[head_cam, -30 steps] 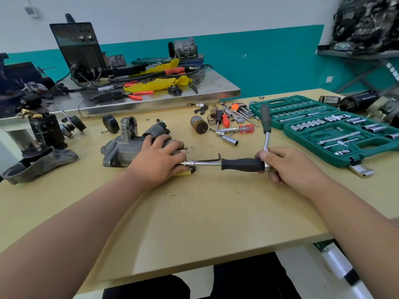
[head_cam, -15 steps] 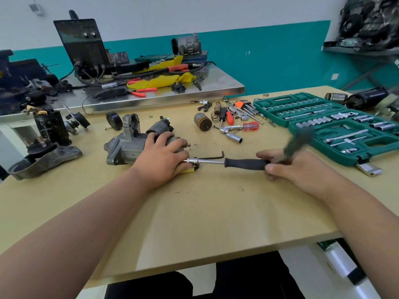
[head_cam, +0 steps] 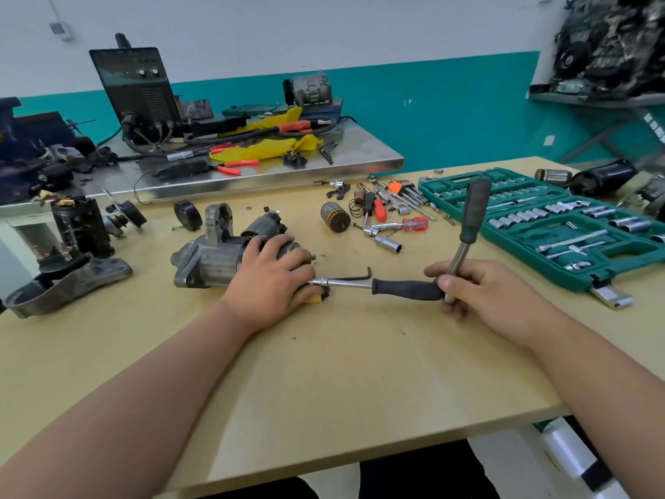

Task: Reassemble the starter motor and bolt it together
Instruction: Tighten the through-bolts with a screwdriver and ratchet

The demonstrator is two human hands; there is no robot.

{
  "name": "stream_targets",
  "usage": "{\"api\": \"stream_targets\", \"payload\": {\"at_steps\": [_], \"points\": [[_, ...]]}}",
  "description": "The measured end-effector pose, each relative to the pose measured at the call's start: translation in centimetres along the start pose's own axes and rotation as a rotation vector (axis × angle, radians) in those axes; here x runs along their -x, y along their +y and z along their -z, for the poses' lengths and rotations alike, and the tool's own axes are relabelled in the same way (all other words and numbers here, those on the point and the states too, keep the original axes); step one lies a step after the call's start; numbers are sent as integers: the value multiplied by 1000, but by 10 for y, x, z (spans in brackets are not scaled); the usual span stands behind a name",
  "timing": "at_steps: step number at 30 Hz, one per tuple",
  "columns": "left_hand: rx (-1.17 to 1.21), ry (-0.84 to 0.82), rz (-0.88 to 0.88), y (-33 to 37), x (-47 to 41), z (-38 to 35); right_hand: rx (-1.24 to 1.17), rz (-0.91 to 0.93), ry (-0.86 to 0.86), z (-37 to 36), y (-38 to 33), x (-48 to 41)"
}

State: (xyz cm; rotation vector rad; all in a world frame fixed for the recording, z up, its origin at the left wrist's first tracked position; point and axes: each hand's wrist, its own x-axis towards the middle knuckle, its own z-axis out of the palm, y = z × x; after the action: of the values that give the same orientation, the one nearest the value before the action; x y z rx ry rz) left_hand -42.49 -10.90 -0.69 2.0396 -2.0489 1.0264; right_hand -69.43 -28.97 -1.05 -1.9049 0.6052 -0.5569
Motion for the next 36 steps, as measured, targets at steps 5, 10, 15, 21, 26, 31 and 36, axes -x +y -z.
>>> {"api": "stream_targets", "payload": {"at_steps": [5, 10, 15, 21, 26, 31, 36], "points": [[12, 27, 27, 0, -2, -3, 216, 143, 42, 10, -8, 2], [13, 56, 20, 0, 1, -4, 136, -185, 162, -13, -10, -11], [-28, 29, -2, 2, -1, -1, -62, -67, 26, 4, -5, -1], [21, -103, 36, 1, -7, 5, -5, -71, 120, -8, -6, -2], [-63, -80, 25, 4, -4, 6, 19, -118, 78, -7, -8, -1], [-26, -226, 77, 0, -9, 4, -56, -33, -14, 0, -8, 10], [-57, -123, 50, 7, -7, 9, 136, -293, 126, -16, -11, -7]]}}
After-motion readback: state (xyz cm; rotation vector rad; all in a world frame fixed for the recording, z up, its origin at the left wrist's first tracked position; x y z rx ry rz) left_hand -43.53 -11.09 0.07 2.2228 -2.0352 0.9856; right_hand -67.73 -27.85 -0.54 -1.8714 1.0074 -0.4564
